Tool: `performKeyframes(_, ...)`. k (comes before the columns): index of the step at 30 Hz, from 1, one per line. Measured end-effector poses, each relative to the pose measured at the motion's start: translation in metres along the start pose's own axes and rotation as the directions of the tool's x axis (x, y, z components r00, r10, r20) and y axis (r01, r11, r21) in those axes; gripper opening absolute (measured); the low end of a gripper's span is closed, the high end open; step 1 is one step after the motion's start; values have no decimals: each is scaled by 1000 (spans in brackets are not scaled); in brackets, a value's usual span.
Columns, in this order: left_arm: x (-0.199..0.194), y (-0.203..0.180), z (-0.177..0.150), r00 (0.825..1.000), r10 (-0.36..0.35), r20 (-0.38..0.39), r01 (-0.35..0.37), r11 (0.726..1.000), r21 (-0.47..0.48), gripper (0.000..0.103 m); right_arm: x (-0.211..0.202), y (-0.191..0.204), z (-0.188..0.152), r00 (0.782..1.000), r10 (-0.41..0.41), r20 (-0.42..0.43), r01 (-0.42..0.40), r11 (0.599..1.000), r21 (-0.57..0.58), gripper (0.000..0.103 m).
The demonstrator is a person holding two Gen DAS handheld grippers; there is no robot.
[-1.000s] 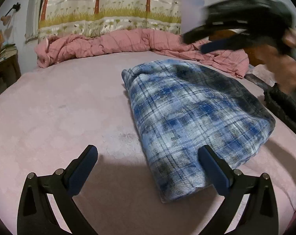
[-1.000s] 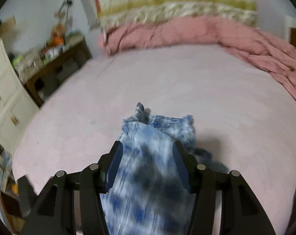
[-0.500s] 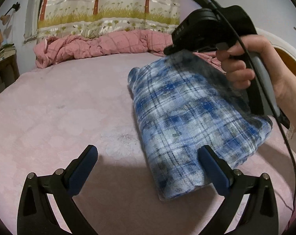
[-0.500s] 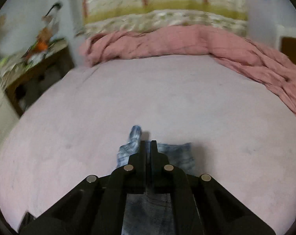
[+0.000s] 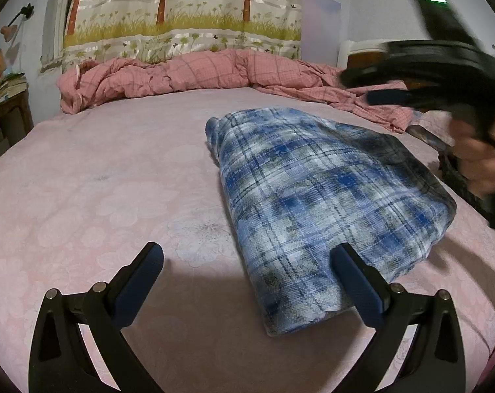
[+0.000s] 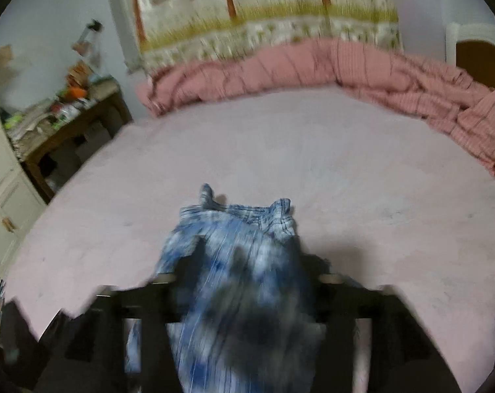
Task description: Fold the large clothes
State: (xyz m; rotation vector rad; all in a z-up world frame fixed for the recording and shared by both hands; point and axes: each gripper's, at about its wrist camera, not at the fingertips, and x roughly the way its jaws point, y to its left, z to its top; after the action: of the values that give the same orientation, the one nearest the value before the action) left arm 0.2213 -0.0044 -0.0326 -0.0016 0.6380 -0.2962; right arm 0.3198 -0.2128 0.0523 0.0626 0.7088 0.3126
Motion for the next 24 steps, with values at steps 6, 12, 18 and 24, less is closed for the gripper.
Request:
performKeyframes(6, -1, 1, -1, 1000, 4, 7, -4, 1000, 1, 103, -58, -3, -48, 998, 26, 57, -23, 999, -43, 86)
performKeyframes(12, -11, 7, -2, 998, -9, 54, 10, 1000, -27, 103, -61, -36, -91, 999, 20, 40, -24, 996, 83, 88)
performKeyframes(18, -17, 12, -1, 996, -14, 84, 18, 999, -46, 103, 12, -81, -119, 952, 286, -107, -212, 872, 441, 88)
performKeyframes(24, -14, 17, -2, 997, -22, 68, 27, 996, -83, 103, 41, -66, -118, 915, 390, -102, -323, 862, 391, 88)
